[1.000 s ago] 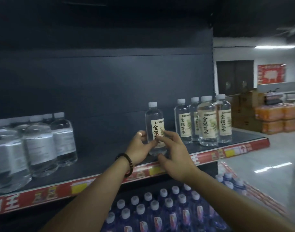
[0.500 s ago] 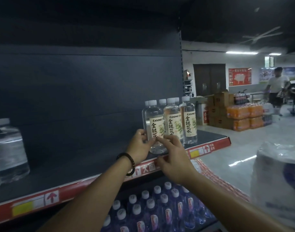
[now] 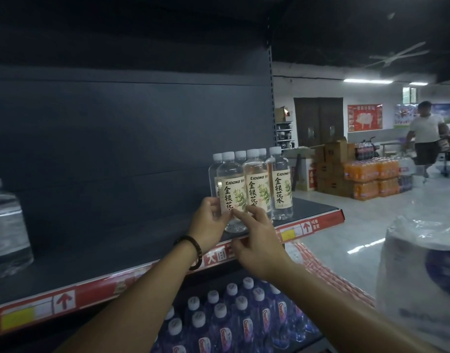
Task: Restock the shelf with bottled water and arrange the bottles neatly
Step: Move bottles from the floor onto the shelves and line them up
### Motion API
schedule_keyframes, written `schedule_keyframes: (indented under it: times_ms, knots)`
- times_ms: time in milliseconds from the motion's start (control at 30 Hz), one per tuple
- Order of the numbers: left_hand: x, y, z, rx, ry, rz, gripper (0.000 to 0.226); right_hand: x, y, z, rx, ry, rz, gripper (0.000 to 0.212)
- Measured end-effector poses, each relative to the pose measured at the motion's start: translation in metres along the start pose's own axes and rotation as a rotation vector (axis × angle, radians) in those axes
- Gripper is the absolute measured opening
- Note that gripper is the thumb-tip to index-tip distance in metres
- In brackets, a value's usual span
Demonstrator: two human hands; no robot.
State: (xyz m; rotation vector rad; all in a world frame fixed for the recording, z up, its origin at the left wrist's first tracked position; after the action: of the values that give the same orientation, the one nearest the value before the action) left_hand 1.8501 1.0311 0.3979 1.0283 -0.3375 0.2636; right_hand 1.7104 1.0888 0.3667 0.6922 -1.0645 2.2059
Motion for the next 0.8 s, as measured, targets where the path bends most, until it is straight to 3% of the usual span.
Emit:
schedule_keyframes:
  times_ms: [233, 400, 533, 633, 800]
  knots:
    - [0.001, 0.006, -0.005, 0.003, -0.074, -0.004, 0.043, 0.002, -0.003, -0.001, -0.014, 0.058, -0.045, 0.071]
    - [0.05, 0.016, -0.044, -0.101, -0.049, 0.329, 0.037, -0.011, -0.055, 0.003, 0.132, 0.094, -0.018, 0.055]
    - [0.133, 0.008, -0.11, -0.166, 0.087, 0.606, 0.028, -0.055, -0.123, 0.013, 0.265, 0.019, 0.105, 0.055]
    - [0.215, 0.001, -0.164, -0.129, 0.298, 0.683, 0.027, -0.105, -0.184, 0.02, 0.345, -0.091, 0.168, 0.053]
    - [0.333, -0.006, -0.25, 0.101, 0.69, 0.922, 0.038, -0.184, -0.286, 0.016, 0.455, -0.273, 0.166, 0.05]
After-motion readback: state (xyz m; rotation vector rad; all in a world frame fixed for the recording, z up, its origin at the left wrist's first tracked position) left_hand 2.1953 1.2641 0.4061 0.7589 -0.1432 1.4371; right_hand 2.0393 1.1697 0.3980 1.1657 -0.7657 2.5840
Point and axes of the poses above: each hand's wrist, its own z-axis towards the middle knuckle, its own x-axis out of the back of the hand, y = z × x, the point moved 9 cm from there along z, towards the middle knuckle, and after that the axes turned 7 degrees about -y, right-handed, at the moved point
